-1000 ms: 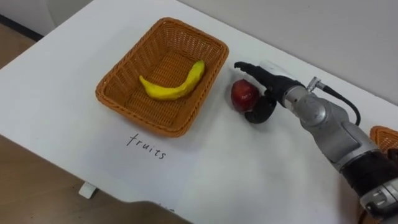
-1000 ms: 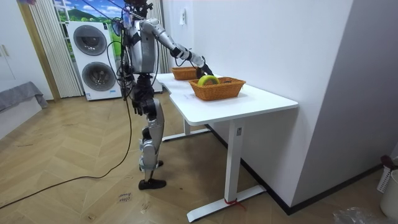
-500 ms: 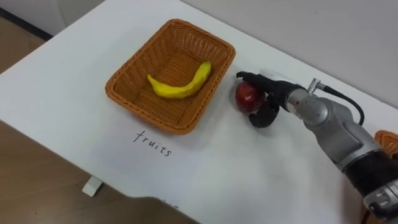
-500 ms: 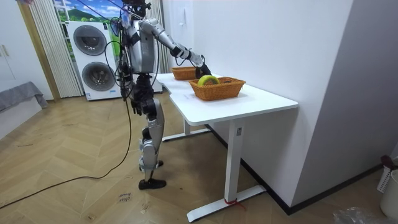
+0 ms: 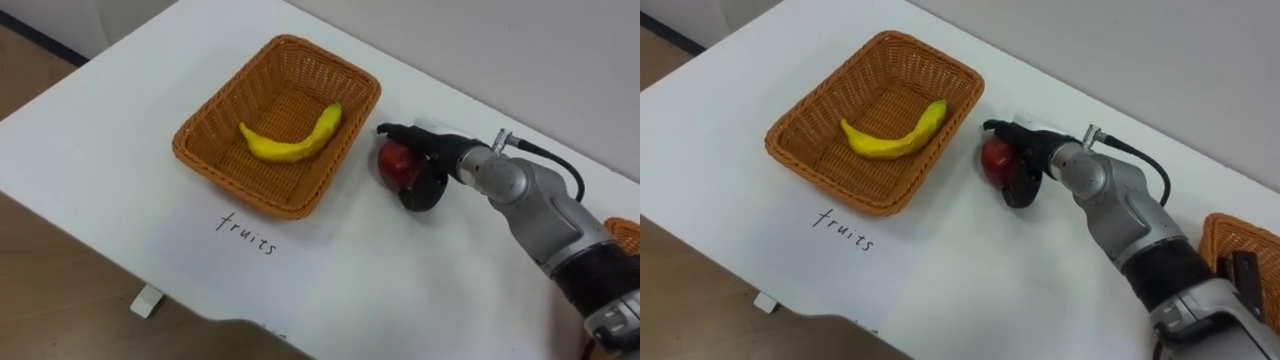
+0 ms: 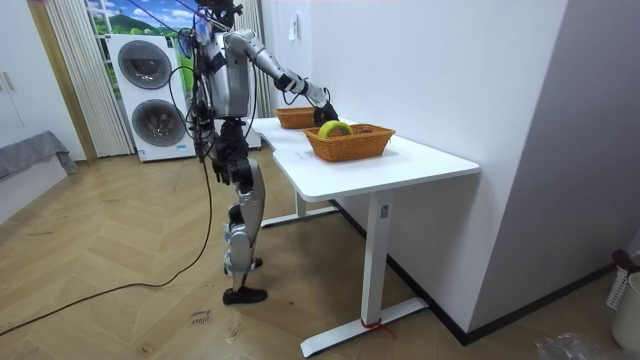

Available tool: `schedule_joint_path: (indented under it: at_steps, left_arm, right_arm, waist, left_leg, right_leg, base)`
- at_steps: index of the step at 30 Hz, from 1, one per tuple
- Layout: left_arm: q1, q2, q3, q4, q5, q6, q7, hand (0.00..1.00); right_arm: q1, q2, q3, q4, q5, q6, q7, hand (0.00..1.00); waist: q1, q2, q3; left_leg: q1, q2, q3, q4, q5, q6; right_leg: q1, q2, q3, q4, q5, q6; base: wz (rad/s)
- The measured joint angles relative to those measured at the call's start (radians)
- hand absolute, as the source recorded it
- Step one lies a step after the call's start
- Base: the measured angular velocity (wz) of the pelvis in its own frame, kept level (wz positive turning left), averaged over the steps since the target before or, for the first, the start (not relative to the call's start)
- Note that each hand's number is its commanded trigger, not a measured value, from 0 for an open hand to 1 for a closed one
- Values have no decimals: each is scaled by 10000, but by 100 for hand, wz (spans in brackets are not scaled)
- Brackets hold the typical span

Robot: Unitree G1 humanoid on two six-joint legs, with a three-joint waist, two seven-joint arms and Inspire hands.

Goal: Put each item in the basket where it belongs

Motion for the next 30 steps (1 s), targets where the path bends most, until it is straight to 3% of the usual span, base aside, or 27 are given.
schedule_joint_path:
  at_steps: [11, 12, 13, 14, 30]
  left_arm:
    - [5, -11, 0, 1, -2, 10, 275, 0]
    - [4, -12, 2, 4, -2, 12, 283, 0]
    - [4, -14, 4, 7, -2, 12, 296, 0]
    - [4, -14, 7, 12, -2, 12, 322, 0]
    - [57, -11, -32, 46, -9, 30, 352, 0]
  right_arm:
    - [210, -8, 6, -641, -756, 21, -42, 0]
    - [214, -8, 7, -661, -806, 21, -61, 30]
    - [230, -7, 7, -709, -909, 22, -90, 77]
    - [250, -7, 9, -768, -975, 22, -90, 100]
    - [354, 48, 623, -1642, -1584, 46, 141, 100]
  waist:
    - [113, 16, 10]
    - [132, 9, 5]
    - [175, 9, 5]
    - [206, 17, 11]
    - [228, 1, 3]
  left_leg:
    - [-2, 2, -1, -7, -1, 0]
    - [-2, 2, -1, -8, 0, 0]
    - [8, 2, -1, -10, 0, 0]
    - [15, 2, -5, -13, 0, 0]
    - [47, -2, -19, -32, 0, 1]
  right_leg:
    - [-10, 1, 1, -7, 0, 0]
    - [-9, 1, 5, -7, 0, 0]
    - [-4, 1, 15, -8, 0, 0]
    - [3, 1, 13, -8, 0, 0]
    - [31, 1, 60, -3, 0, 1]
  base:
    - [0]
    - [0]
    - [0]
    - [0]
    - [0]
